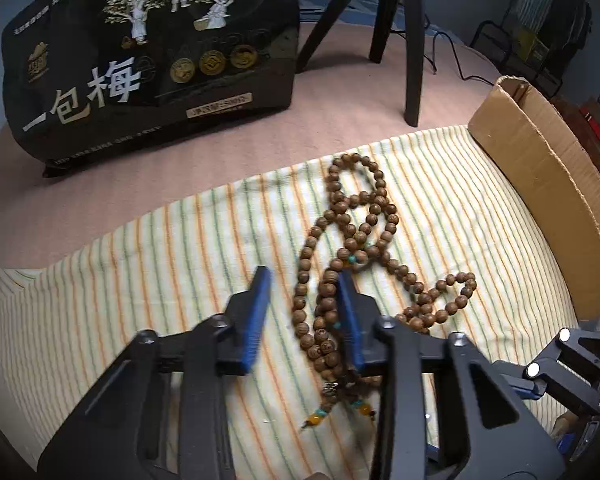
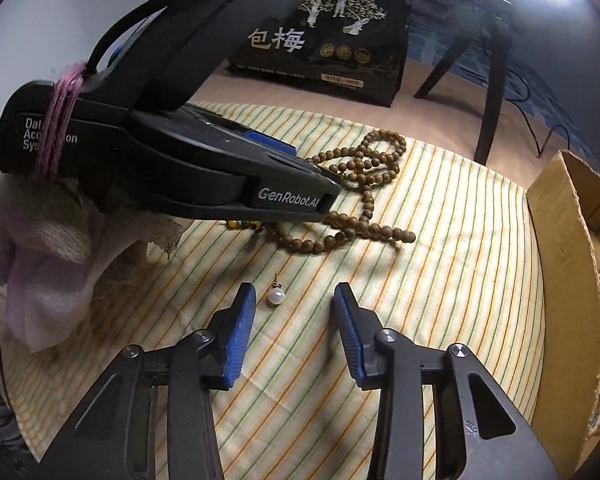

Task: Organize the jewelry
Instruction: 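Grasp the brown bead mala with the left tool while the right tool grasps the white pearl pendant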

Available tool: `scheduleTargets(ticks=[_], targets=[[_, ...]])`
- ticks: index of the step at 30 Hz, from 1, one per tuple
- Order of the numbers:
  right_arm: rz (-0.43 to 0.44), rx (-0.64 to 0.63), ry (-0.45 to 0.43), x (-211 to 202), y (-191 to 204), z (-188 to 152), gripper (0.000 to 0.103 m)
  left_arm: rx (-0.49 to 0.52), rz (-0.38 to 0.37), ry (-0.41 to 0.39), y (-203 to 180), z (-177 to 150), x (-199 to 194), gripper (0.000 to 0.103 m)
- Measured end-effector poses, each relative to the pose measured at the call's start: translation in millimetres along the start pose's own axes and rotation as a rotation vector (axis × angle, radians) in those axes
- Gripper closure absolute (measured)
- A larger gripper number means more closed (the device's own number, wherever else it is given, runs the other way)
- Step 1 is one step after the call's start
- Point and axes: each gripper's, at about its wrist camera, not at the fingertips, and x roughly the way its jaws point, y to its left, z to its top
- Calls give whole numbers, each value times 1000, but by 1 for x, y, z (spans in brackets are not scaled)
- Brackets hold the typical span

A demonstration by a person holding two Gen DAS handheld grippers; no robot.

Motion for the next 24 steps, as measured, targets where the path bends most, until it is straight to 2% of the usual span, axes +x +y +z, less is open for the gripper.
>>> scheduleTargets(ticks=[1, 3, 6, 9, 15, 24], targets=[[-3, -6, 1, 1, 1, 0, 68, -7, 4, -1, 2, 0, 0, 85], [-10, -26, 6, 2, 6, 1, 76, -13, 5, -2, 6, 1, 1, 90], [-25, -57, 13, 3, 13, 0, 82, -15, 3, -8, 8, 0, 0, 93], [-44, -79, 17, 3, 17, -1, 96, -3, 15, -16, 7, -2, -1, 96], [-55, -74, 18, -2, 17, -3, 96, -30, 3, -18, 15, -6, -11, 97], [-66, -29, -21, -29, -1, -5, 96, -57, -30, -72, 23, -14, -56, 98]])
